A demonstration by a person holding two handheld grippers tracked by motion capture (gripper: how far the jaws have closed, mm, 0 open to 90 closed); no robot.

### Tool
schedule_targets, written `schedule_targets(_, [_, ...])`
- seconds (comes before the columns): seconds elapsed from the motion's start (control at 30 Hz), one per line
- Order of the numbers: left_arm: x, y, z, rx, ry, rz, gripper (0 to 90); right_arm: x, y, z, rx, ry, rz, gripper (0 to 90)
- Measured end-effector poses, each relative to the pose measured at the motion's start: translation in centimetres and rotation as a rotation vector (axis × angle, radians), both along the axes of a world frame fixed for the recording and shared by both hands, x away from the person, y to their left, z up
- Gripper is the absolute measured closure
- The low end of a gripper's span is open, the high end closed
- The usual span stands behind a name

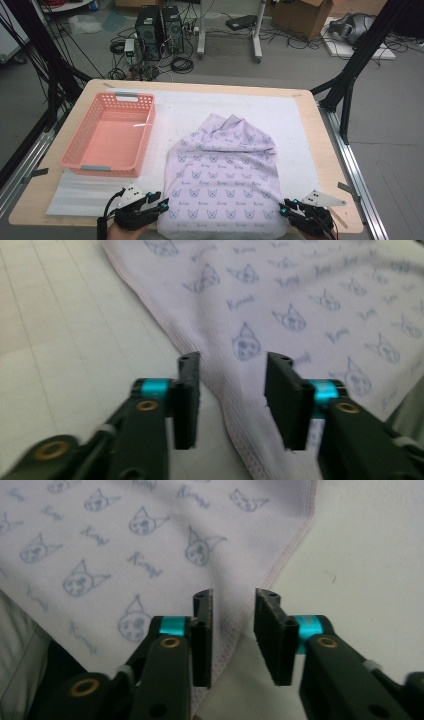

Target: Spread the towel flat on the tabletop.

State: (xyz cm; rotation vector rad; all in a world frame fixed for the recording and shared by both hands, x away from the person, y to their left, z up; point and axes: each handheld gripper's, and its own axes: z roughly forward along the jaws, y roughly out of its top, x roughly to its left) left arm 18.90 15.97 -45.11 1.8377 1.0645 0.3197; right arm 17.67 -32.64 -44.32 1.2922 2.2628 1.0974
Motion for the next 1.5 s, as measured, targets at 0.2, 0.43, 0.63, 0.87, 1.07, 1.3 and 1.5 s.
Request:
schedule_targets(0.2, [0.8,-0.2,-0.2,-0.015,-0.008,-0.008,45.7,0.5,0.3,0.1,0.013,-0.012,-0.034,59.1])
schedule_targets(0.43, [0.4,-1.3,-0.9,0.077,-0.034,-0.025,66.3,0.9,0.5,-0.3,-0.041,0.000,-0.038,79.0])
schedule_targets(0.63, [-0.4,-0.9,-0.4,0.083,0.027,-0.055,86.8,0.2,0.2,-0.1,-0.035,0.035,0.003,87.1])
schedule_targets(0.87, [-1.7,-0.5,-0.2,0.061,0.010,-0.100,77.7,-1.9,0.0,0.2,-0.049,0.046,0.047,84.4])
schedule_targets(1.07, [-0.5,-0.1,-0.1,-0.003,-0.030,-0.047,54.0,-1.1,0.1,0.9,0.013,-0.032,-0.028,63.7])
schedule_targets(1.3, [0.4,-0.2,0.0,-0.021,-0.048,-0.031,50.0,1.4,0.9,0.2,-0.024,-0.039,-0.085,59.6])
schedule_targets(1.5, [0.9,-0.2,0.0,-0.029,-0.049,-0.023,48.0,1.7,1.3,-0.3,-0.062,-0.009,-0.035,87.1])
